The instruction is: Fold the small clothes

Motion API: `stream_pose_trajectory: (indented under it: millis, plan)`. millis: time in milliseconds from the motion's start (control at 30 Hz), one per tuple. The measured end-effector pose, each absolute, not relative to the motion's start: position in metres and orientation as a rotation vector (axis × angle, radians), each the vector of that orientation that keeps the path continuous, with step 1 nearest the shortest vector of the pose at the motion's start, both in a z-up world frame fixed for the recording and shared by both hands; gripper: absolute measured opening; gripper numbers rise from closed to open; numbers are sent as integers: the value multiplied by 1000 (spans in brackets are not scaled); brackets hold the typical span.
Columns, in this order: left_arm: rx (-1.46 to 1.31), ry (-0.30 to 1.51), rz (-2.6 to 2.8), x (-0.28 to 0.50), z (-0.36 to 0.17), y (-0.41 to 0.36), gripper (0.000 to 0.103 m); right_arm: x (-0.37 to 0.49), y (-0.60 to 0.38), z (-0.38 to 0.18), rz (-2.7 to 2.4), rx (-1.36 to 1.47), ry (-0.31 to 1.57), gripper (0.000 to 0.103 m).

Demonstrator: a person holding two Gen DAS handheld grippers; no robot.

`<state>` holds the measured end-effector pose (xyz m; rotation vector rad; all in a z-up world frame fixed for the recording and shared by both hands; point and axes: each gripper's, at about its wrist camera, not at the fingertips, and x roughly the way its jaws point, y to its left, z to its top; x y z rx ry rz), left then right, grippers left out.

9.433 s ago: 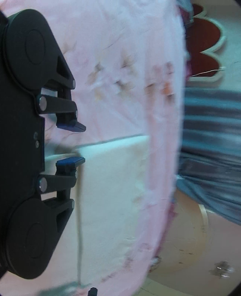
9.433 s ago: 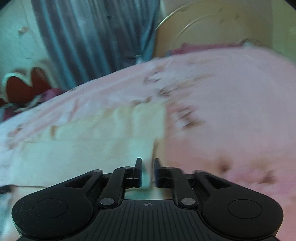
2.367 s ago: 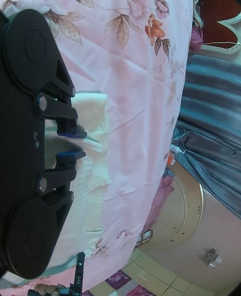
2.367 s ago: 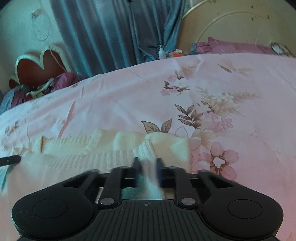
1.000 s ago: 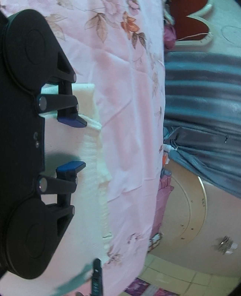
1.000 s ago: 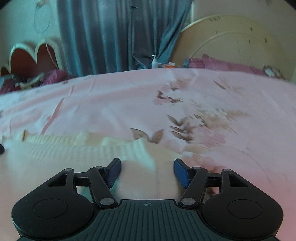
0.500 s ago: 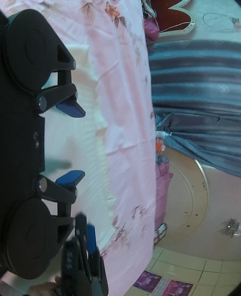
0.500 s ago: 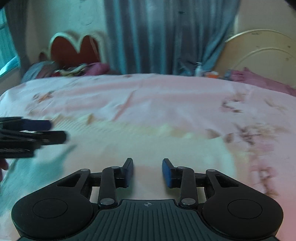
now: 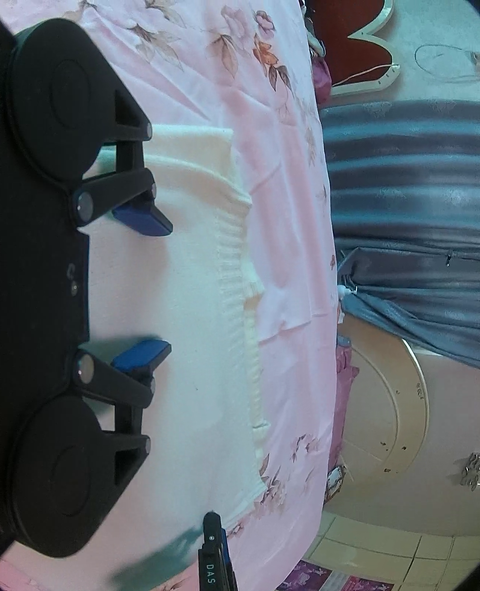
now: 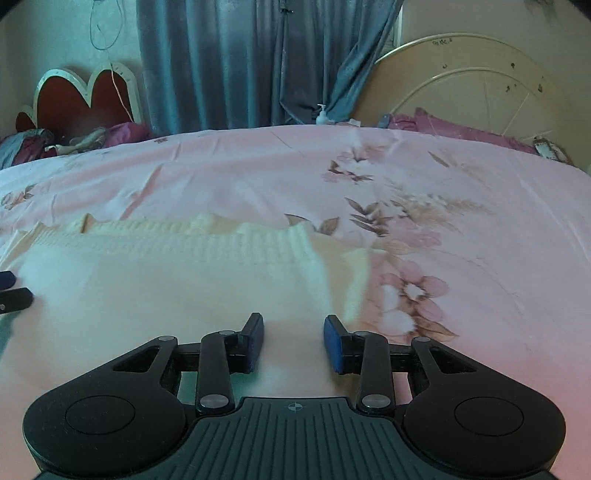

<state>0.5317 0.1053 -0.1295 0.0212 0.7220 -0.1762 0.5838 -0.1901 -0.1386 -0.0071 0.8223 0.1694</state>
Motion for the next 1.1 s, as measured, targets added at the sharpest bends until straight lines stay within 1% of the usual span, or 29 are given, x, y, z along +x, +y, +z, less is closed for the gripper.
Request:
stream_pose_trajectory:
  millis: [167, 333, 500, 600, 767, 867, 900, 967, 1100]
  plan:
    - [-22, 677, -224, 513, -108, 88, 61, 558, -149, -117, 320, -25, 767, 35]
    - [2, 719, -286, 502, -120, 60, 61, 533, -105, -127, 429, -54, 789, 35]
    - [24, 714, -253, 489, -129, 72, 61, 527, -127, -128, 312, -68, 791, 35]
    - [14, 718, -233, 483, -129, 85, 61, 530, -150, -131, 287, -28, 833, 35]
    - [-24, 700, -240, 481, -118, 77, 60, 519, -124, -110, 375, -43, 793, 35]
    - [-13, 734, -270, 481, -121, 63, 61, 513, -105, -121, 401, -96, 843, 35]
    - [0, 765, -271, 482, -127, 60, 61, 508, -105, -126, 395, -108, 844, 35]
    - [59, 764, -250, 475, -125, 55, 60, 502, -113, -125, 377, -87, 850, 35]
    - [5, 733, -256, 448, -114, 60, 60, 476, -118, -107, 416, -31, 825, 35]
